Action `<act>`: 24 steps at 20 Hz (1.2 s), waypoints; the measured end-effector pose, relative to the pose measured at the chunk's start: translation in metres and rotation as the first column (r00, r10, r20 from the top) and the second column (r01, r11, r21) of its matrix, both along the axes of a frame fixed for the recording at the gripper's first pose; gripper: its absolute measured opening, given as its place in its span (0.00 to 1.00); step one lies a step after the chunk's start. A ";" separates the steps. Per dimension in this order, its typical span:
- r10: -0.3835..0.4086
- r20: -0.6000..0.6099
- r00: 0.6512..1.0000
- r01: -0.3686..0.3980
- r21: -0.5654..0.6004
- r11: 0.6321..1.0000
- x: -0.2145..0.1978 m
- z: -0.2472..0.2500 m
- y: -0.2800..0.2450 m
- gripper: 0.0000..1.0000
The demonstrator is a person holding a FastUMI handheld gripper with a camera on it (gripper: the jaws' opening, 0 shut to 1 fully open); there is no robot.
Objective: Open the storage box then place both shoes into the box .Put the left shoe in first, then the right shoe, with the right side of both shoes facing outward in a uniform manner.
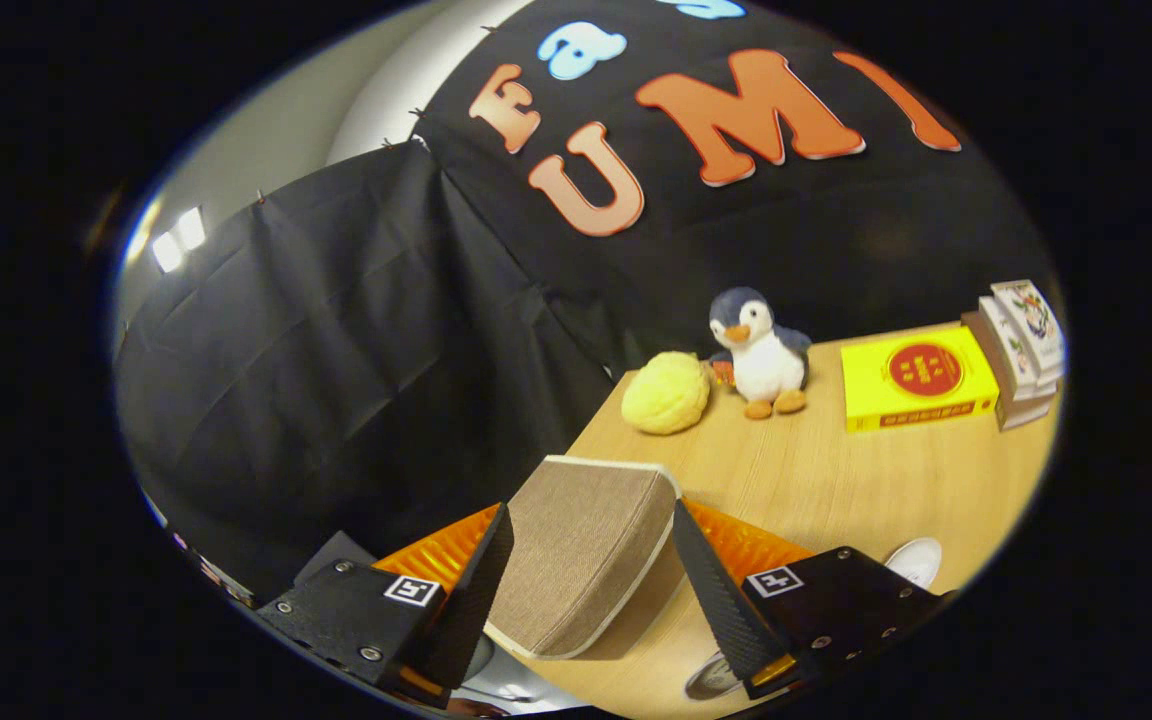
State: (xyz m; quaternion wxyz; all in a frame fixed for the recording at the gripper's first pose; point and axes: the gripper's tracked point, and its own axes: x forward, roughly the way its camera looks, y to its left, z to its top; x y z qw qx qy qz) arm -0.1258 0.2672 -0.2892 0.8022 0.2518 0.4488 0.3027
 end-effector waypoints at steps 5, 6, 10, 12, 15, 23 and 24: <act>0.066 -0.229 0.971 -0.054 0.056 0.997 -0.042 -0.049 0.022 0.96; 0.075 -0.267 0.961 -0.061 0.061 0.996 -0.047 -0.054 0.023 0.96; 0.096 -0.361 0.927 -0.069 0.085 0.994 -0.072 -0.080 0.036 0.95; 0.092 -0.394 0.914 -0.053 0.109 0.993 -0.074 -0.085 0.041 0.95; 0.100 -0.448 0.889 -0.023 0.174 0.984 -0.076 -0.093 0.048 0.95; 0.098 -0.552 0.828 0.109 0.331 0.937 -0.070 -0.093 0.057 0.88; 0.089 -0.551 0.830 0.116 0.325 0.938 -0.068 -0.090 0.052 0.85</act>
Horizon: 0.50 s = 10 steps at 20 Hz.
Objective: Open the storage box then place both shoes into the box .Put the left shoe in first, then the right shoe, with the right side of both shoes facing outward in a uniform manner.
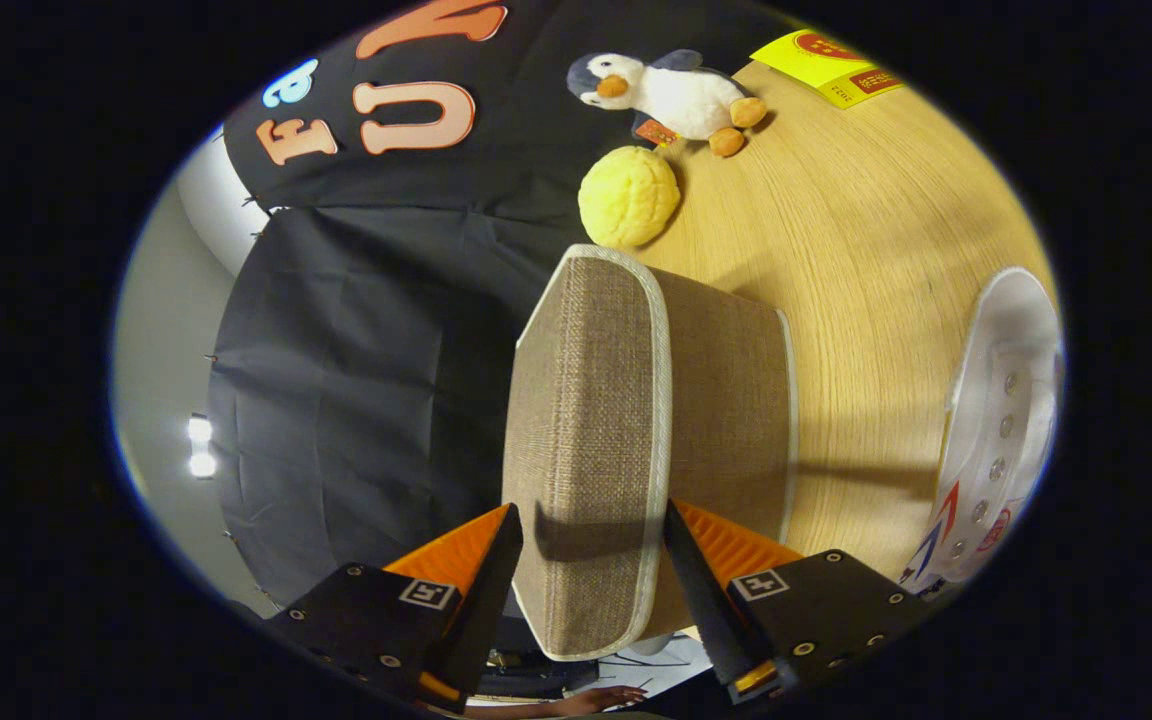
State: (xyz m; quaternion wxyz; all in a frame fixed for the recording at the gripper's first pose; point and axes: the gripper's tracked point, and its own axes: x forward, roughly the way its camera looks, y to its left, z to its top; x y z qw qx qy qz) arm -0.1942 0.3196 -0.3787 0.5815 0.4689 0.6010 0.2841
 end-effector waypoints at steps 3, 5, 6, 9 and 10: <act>-0.032 0.000 0.999 0.032 -0.001 0.999 0.005 0.013 -0.016 0.74; -0.063 0.012 0.998 0.063 0.009 0.998 0.011 0.026 -0.023 0.63; -0.079 0.018 0.997 0.079 0.019 0.997 0.013 0.032 -0.024 0.56; -0.087 0.035 0.996 0.086 0.035 0.996 0.021 0.044 -0.018 0.39; -0.080 0.048 0.996 0.079 0.012 0.997 0.022 0.041 -0.017 0.36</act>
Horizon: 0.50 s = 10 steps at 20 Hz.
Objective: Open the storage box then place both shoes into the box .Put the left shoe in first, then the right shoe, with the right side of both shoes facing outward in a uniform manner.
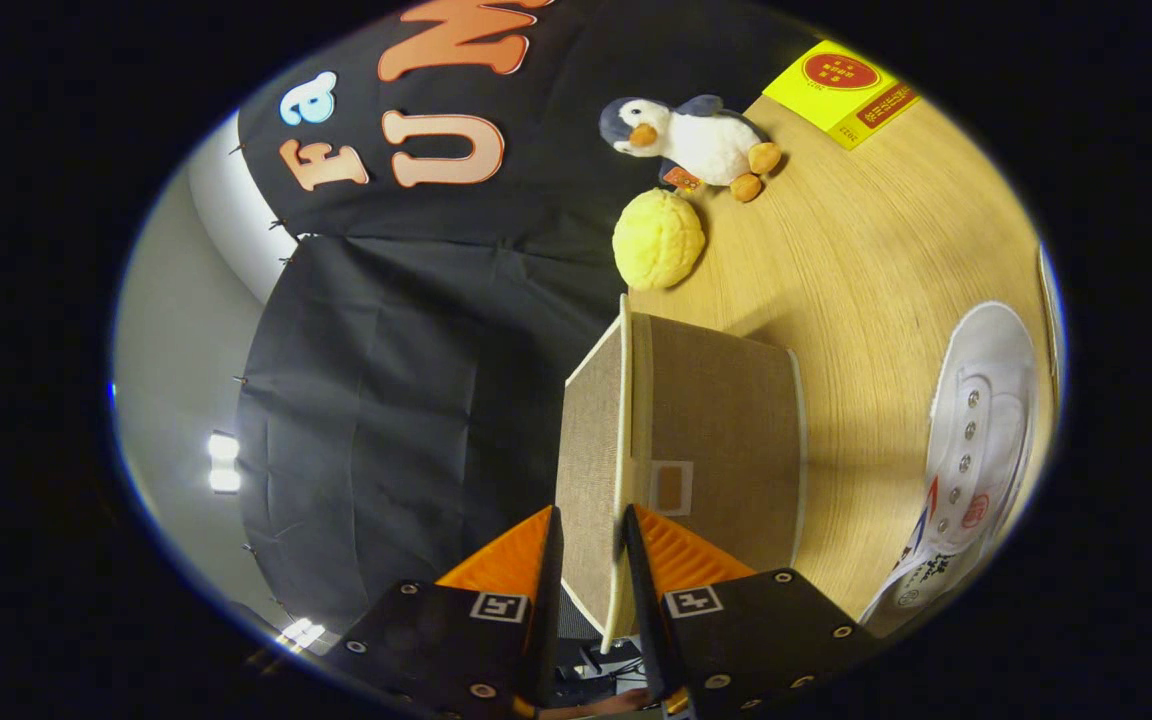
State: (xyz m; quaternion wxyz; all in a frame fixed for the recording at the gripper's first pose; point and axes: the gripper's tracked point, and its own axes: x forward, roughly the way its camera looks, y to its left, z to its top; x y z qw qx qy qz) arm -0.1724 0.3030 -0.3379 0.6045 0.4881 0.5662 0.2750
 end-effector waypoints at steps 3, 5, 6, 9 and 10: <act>0.040 -0.052 0.998 -0.047 -0.140 0.989 -0.012 -0.037 -0.001 0.24; 0.018 -0.070 0.997 -0.027 -0.140 0.990 -0.009 -0.035 -0.001 0.19; 0.003 -0.074 0.997 -0.014 -0.137 0.991 -0.008 -0.031 -0.001 0.17; -0.030 -0.089 0.996 0.021 -0.097 0.995 0.002 -0.010 0.004 0.01; -0.027 -0.081 0.996 0.020 -0.093 0.995 0.003 -0.004 0.005 0.01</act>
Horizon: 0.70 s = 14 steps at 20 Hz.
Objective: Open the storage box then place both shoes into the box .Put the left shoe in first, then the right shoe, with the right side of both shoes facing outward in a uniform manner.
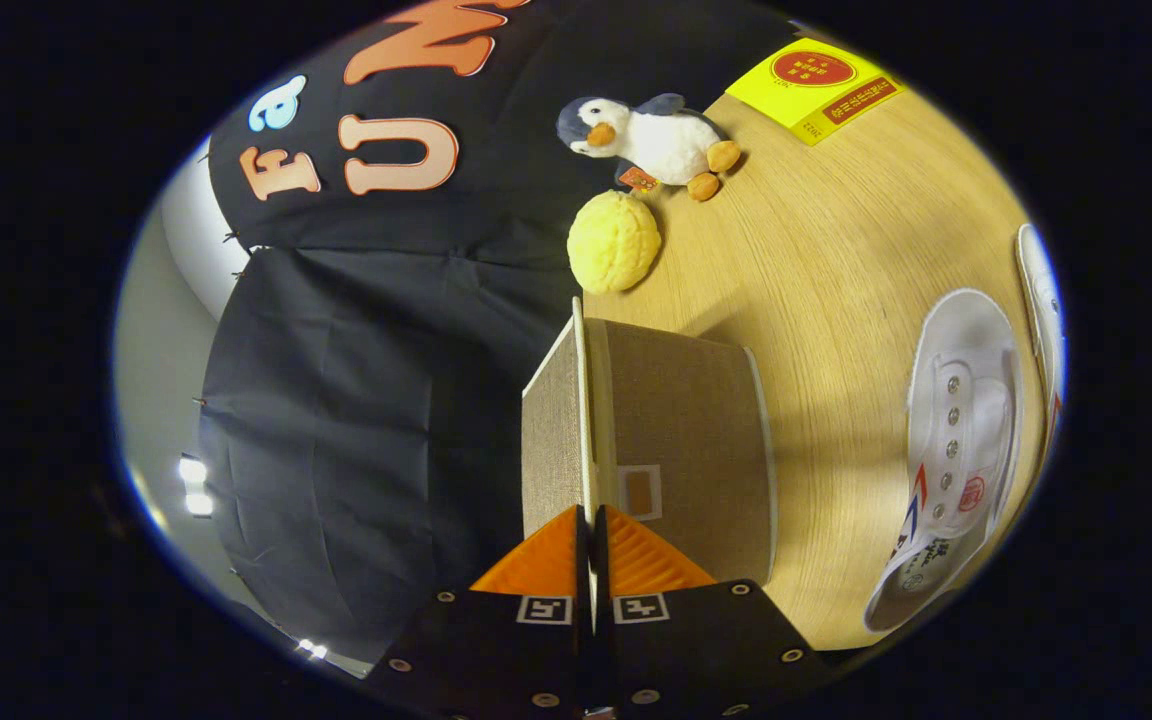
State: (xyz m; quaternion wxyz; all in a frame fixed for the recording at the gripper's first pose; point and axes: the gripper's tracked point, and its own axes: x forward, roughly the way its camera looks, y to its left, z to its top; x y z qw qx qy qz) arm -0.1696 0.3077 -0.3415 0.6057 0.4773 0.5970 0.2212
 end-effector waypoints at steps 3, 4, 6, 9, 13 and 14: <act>-0.018 0.039 0.999 0.017 0.014 1.000 0.012 0.024 0.002 0.01; -0.027 0.059 0.998 0.027 0.015 1.000 0.017 0.033 0.003 0.01; -0.016 0.094 0.995 0.014 0.024 1.000 0.024 0.052 0.012 0.01; 0.004 0.154 0.988 -0.011 0.043 0.999 0.035 0.086 0.031 0.01; 0.049 0.226 0.973 -0.060 0.042 0.997 0.045 0.121 0.068 0.02; 0.070 0.257 0.964 -0.081 0.032 0.996 0.048 0.130 0.079 0.02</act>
